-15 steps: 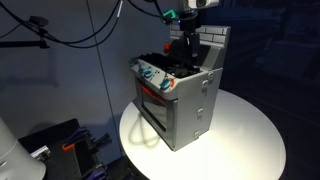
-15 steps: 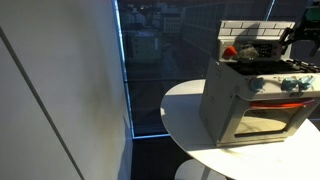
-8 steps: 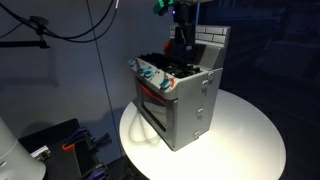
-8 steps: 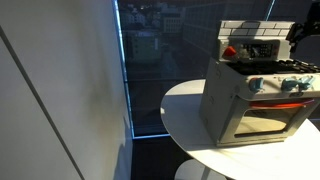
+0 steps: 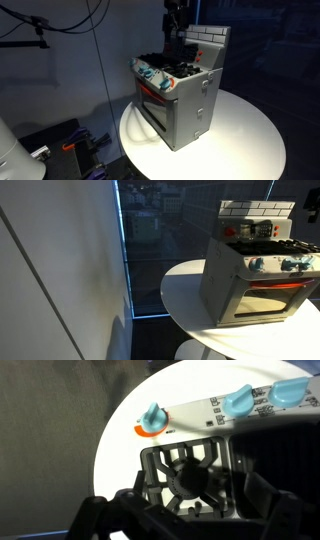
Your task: Press the top button on the right side of the stove
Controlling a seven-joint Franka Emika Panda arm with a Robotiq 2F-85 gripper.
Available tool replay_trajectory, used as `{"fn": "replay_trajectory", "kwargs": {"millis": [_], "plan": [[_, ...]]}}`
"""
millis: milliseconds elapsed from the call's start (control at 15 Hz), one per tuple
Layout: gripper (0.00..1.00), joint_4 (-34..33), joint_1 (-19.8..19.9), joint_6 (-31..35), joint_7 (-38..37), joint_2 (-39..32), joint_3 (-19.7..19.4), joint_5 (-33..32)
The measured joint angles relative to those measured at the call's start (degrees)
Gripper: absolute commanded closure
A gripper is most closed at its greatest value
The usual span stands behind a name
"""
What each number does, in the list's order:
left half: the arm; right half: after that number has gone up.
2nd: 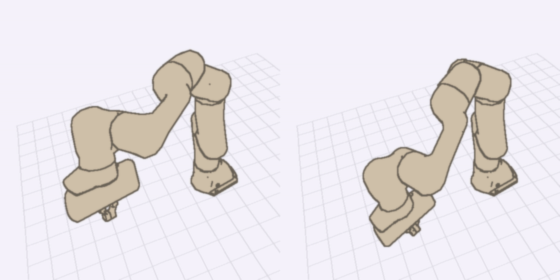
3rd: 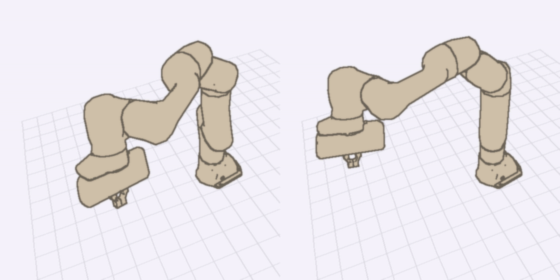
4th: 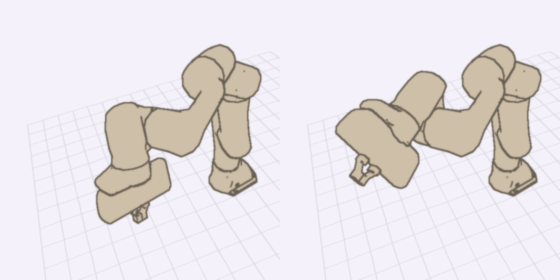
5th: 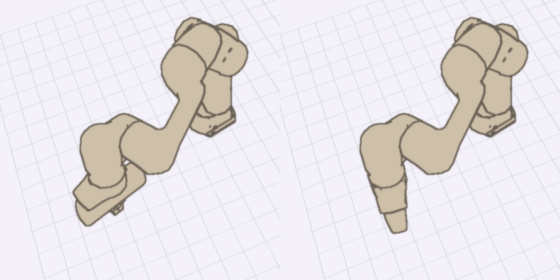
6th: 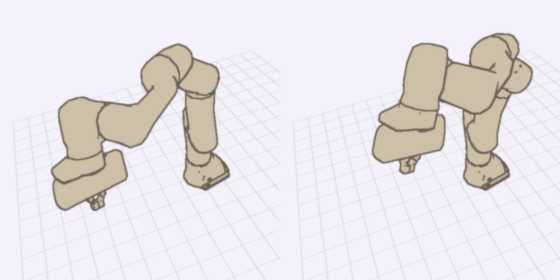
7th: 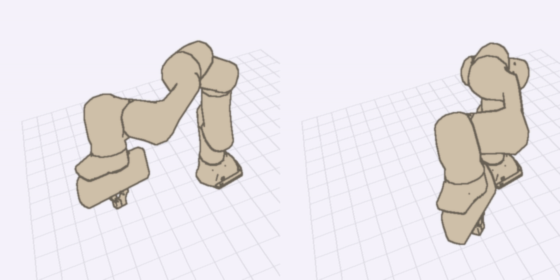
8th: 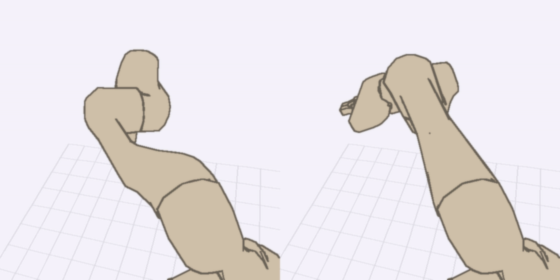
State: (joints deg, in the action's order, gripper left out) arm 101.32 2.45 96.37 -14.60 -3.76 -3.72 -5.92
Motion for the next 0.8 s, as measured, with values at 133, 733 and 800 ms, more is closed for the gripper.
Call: {"fn": "replay_trajectory", "kwargs": {"millis": [133,733,800], "plan": [[0.0,0.0,0.0,-1.9,1.3,1.5,0.3,0.0],[0.0,5.7,-0.1,-0.7,7.3,12.1,1.3,0.0],[0.0,7.0,-0.1,0.5,8.4,13.3,1.4,0.0]]}}
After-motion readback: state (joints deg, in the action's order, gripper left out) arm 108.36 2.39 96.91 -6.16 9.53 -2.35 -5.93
